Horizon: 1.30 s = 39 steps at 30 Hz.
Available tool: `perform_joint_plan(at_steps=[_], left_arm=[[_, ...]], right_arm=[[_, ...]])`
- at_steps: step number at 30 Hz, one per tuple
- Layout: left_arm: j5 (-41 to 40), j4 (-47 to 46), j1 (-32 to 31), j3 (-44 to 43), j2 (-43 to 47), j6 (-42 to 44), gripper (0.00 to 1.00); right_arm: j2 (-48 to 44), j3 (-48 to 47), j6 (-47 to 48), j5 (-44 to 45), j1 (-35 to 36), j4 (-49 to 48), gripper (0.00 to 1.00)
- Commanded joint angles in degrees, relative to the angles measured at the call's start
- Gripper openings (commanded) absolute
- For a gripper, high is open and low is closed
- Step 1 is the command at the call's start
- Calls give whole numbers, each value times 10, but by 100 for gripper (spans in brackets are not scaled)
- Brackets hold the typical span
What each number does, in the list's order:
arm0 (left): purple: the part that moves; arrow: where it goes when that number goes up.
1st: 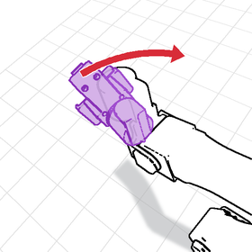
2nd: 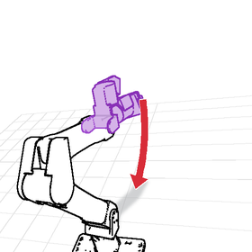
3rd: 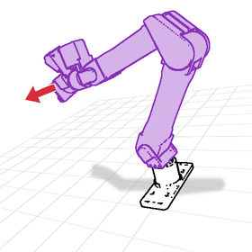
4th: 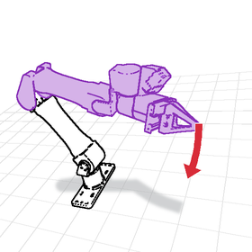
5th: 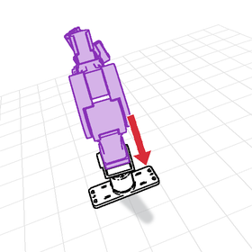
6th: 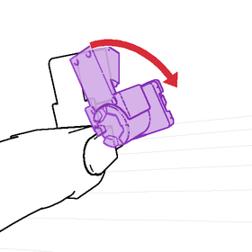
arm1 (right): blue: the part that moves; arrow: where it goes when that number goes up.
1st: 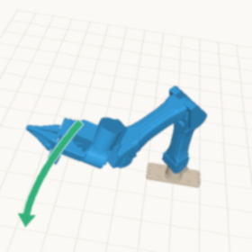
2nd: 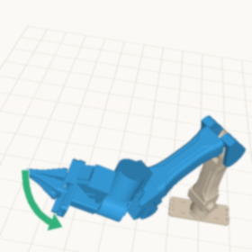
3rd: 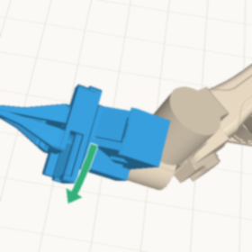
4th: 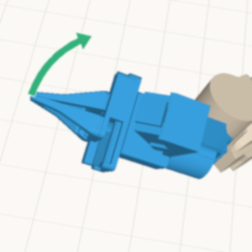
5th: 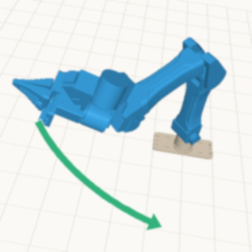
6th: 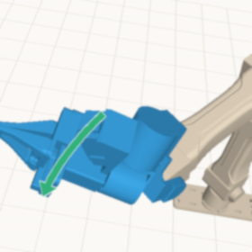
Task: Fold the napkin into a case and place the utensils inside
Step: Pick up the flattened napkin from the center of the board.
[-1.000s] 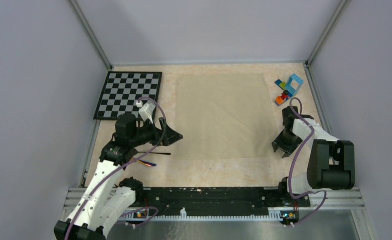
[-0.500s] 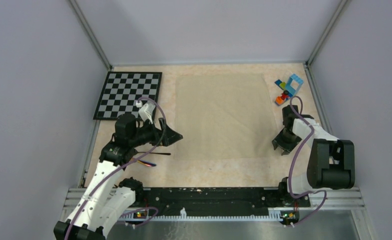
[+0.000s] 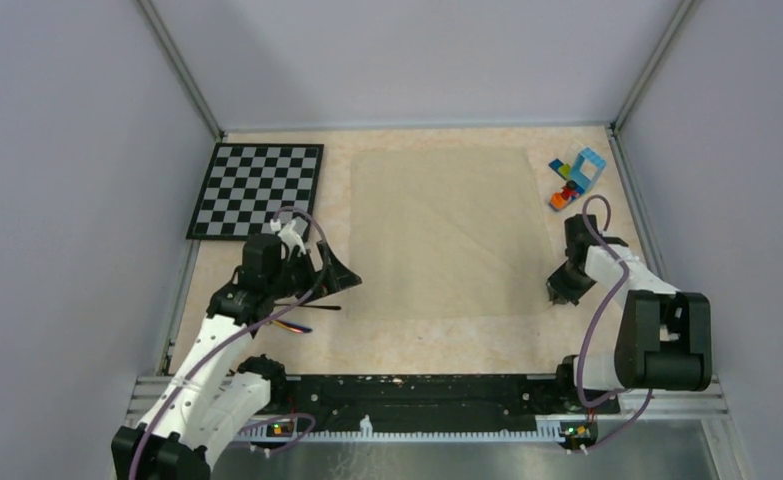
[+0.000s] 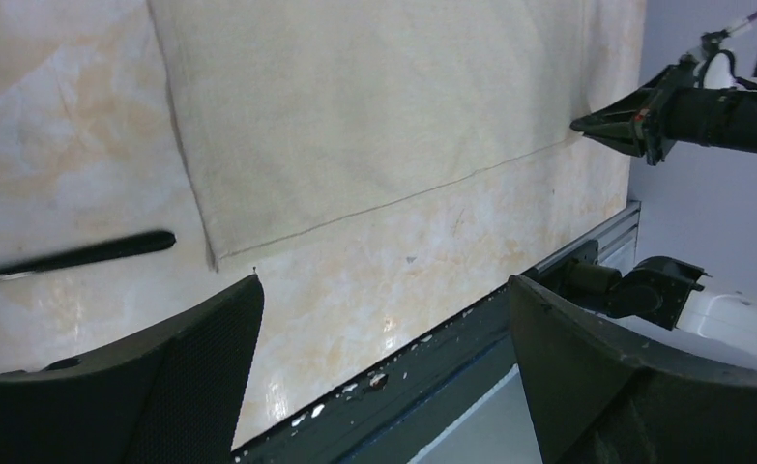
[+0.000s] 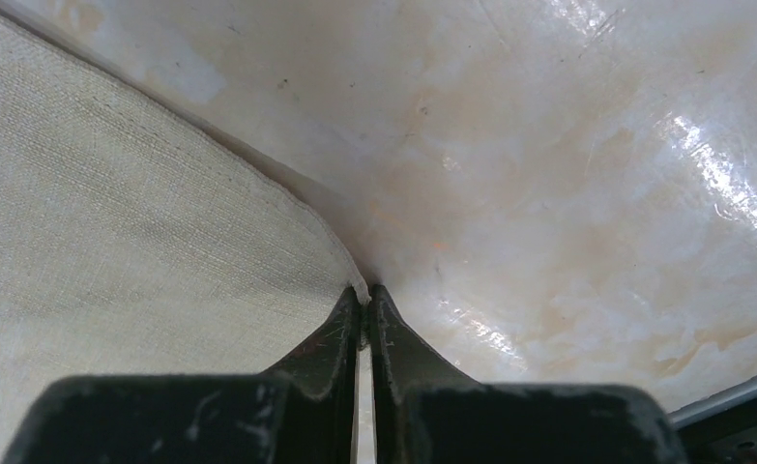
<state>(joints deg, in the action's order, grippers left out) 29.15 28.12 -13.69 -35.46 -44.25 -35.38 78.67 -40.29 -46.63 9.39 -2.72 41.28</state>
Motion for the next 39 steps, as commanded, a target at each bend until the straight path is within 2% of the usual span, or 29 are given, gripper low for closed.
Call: perform_joint_plan(at_steps=[1,6,10,14,19,24,29,39], left_arm=[[-75,2,-19,32,-6,-63,99],[-260,59,-100,13,-38,-156,98],[-321,93,-150,-4,-99,-256,93],[-382,139,-201,-24,-160,-374,88],[-412,206,-239,-73,-252,-466,75],[-409,219,-248,-118,-328,-492,65],[-400,236,-255,-152,-384,-520,61],[-388,239,-278,-148,-405,-561,61]], right_arm=[[-24,20,-14,20,4,16,0],[-47,13,-41,17,4,28,0],[-55,20,-84,24,6,49,0],[-77,31,-81,32,11,39,0],[-102,44,-60,51,15,16,0],[-115,55,-40,65,17,4,0],[-134,67,-27,53,17,-11,0],[-144,71,-23,48,17,-16,0]])
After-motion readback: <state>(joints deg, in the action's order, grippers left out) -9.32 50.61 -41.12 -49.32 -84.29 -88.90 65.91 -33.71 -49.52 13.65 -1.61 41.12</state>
